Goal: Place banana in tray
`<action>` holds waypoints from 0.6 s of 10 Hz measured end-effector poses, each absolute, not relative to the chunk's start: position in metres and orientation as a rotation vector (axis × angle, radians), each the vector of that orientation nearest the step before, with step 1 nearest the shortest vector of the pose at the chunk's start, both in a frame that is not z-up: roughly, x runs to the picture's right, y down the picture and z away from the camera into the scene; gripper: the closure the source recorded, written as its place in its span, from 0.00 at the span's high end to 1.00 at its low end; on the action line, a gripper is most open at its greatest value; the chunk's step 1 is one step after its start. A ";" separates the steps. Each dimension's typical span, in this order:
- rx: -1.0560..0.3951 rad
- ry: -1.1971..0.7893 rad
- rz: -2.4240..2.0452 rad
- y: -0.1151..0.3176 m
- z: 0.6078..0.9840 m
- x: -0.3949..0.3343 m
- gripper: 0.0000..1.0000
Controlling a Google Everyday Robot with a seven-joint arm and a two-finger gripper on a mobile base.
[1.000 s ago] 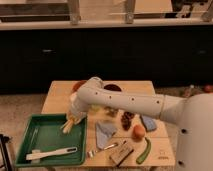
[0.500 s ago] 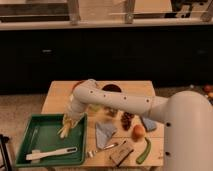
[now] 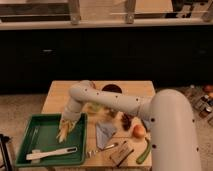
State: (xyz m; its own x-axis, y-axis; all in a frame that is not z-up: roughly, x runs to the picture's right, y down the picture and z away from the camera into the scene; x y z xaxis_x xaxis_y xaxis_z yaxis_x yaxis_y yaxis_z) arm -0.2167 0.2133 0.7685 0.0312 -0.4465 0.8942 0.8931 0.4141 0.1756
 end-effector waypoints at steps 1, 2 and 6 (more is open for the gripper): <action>-0.505 -1.123 -1.121 0.214 0.768 -0.217 0.17; -0.504 -1.133 -1.137 0.215 0.767 -0.218 0.27; -0.491 -1.169 -1.188 0.218 0.763 -0.219 0.65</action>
State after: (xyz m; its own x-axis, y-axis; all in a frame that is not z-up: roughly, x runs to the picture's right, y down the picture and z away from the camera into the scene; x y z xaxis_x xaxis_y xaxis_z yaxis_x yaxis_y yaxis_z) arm -0.2185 0.2176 0.7628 -0.0728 -0.4522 0.8889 0.8958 0.3622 0.2576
